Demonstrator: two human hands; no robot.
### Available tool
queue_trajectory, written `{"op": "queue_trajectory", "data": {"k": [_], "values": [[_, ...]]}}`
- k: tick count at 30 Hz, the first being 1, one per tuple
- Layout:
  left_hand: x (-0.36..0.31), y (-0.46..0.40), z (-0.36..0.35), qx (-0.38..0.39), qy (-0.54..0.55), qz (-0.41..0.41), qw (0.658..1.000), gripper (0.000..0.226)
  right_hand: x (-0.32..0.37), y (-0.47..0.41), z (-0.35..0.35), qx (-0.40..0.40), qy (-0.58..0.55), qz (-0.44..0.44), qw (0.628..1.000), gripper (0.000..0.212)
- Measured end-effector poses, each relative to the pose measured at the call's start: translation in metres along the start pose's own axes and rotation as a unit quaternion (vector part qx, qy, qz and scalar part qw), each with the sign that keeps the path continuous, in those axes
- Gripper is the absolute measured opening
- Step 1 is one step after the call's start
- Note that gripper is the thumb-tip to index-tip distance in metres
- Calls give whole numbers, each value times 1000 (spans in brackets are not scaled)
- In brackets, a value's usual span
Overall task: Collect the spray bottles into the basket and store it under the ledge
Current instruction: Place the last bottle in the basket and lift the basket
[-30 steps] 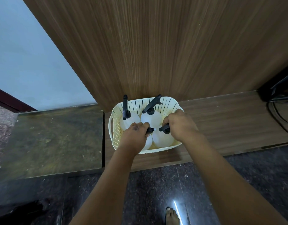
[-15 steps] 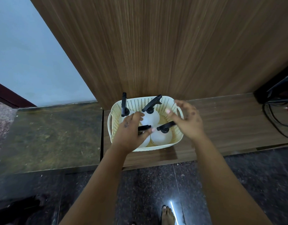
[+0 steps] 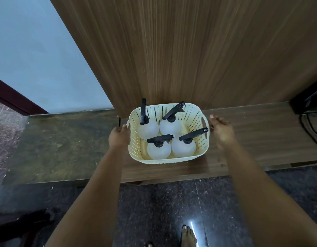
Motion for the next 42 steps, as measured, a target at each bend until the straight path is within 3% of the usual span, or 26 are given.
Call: {"op": "queue_trajectory", "data": {"k": [5,9,13,28,33,42], "values": [[5,-1,-7,8,21,6,1000,34,4,3,-17,31,36,-15,999,17],[6,-2,-16,64,113,42,991,40,-2,0,-22,37,23,-12,999,32],[7,-1,-15,72,86,37,993,26,-5,0,-22,32,31,-11,999,34],[28,69,27,80,80,2,994,28,-7,84,19,11,-8,15,1000,31],[61,95,36,60,76,-23,995,31,-28,127,43,4,-53,20,998,35],[153,174,24,93,87,12,992,26,-77,196,117,9,-14,-7,1000,34]]}}
Point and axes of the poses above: each hand's wrist, its own y-axis away from the middle knuckle, its own z-axis out of the back of the hand, x = y × z, the point moved 5 cm from there along -y, towards the middle knuckle, and after that the axes turned 7 degrees about z, right-handed, at the moved point
